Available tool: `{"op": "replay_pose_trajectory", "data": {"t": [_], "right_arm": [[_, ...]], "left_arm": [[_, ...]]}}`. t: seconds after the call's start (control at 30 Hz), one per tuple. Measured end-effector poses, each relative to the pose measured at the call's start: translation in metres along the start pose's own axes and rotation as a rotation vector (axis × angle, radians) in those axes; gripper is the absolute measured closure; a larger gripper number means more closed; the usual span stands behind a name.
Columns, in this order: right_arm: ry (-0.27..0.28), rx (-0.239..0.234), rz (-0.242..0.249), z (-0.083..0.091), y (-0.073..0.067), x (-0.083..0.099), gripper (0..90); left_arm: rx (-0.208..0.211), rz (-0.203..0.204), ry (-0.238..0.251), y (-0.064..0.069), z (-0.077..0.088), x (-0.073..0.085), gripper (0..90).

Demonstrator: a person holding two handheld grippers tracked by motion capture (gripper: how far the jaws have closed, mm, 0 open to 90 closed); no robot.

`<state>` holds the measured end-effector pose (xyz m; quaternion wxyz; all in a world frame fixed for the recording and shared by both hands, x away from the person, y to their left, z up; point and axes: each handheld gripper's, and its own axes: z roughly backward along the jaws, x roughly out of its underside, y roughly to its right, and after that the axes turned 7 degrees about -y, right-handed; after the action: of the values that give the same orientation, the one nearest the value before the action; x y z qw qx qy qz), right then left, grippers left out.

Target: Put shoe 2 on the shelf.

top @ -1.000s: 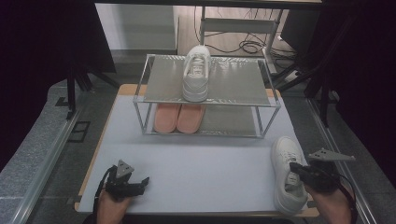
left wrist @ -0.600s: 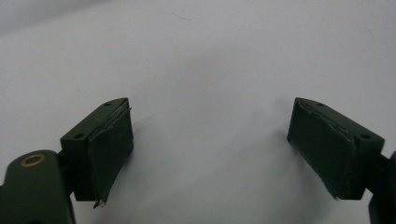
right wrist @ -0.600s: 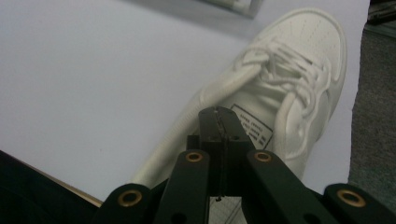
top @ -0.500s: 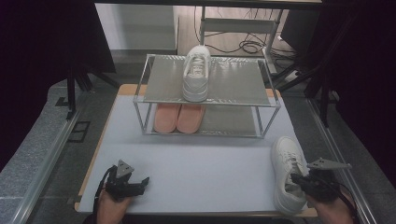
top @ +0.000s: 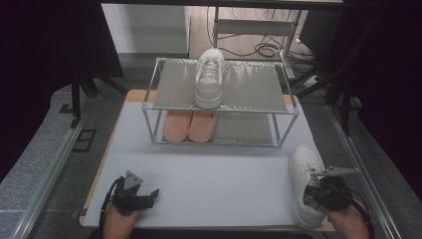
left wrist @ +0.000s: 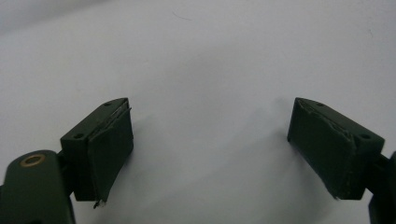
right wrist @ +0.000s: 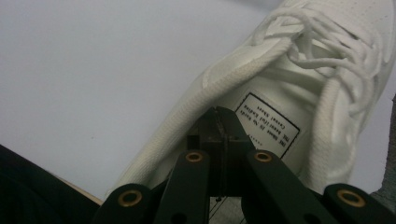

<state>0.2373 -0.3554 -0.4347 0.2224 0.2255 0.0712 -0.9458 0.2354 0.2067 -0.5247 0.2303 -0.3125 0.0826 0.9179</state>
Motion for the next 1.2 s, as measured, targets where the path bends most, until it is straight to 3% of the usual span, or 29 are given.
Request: {"op": "replay_pose_trajectory", "data": {"t": [0.4,0.77,1.2], "right_arm": [[0.015,-0.038,0.049,-0.009,-0.013,-0.011,90.0],[0.007,-0.119,0.125,-0.021,-0.042,-0.027,90.0],[-0.007,-0.174,0.198,-0.035,-0.074,-0.046,90.0]], "left_arm": [[0.0,0.001,-0.001,0.0,0.0,0.0,14.1],[0.0,0.0,-0.001,0.0,0.0,0.0,14.2],[0.0,0.001,-0.001,0.0,0.0,0.0,14.1]]}}
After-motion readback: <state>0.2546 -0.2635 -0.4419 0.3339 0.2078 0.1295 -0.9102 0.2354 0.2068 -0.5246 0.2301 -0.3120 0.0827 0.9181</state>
